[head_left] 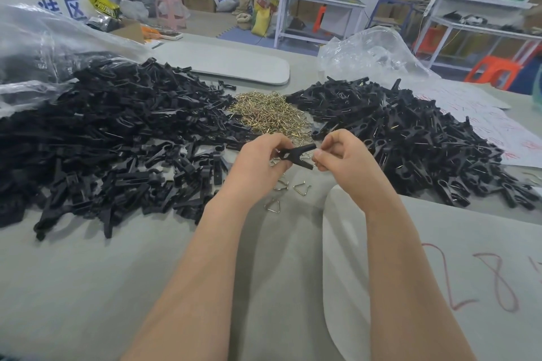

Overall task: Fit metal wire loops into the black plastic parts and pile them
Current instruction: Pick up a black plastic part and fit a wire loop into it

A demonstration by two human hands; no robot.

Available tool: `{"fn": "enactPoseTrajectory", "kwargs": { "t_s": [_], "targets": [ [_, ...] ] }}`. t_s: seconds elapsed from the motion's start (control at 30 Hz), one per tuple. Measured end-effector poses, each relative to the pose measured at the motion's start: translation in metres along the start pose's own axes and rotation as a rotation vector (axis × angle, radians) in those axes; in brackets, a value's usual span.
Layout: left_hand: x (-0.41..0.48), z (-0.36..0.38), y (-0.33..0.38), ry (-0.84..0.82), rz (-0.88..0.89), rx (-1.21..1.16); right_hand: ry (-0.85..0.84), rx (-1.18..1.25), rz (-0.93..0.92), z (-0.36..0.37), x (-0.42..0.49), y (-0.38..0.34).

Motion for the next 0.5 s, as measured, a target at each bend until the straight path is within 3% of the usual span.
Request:
{"fn": "enactPoseTrajectory", "kwargs": {
  "t_s": [0.13,0.23,0.4,0.5],
  "targets": [
    [-0.001,0.001,-0.001,-0.021,-0.018,-0.04,0.033,0.072,0.022,0.003,0.001,0.002],
    [-0.001,0.0,-0.001,-0.045,-0.03,-0.133,0.043,0.346,0.122,0.005,0.001,0.01],
    [-0.002,0.0,0.005,-0.079,-0.012,-0.277,-0.289,0.691,0.454,0.026,-0.009,0.018],
    [-0.004,0.0,0.009,-0.103,-0.001,-0.305,-0.414,0.775,0.501,0.035,-0.013,0.017]
  ]
}}
Point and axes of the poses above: each hand's wrist, its own x-axis towards the middle knuckle, its own z-axis out of the palm, y = z × x, the point moved 6 cm from there along x, towards the middle knuckle, and after that the axes turned 1 degree about -x, right-handed, at the moved point
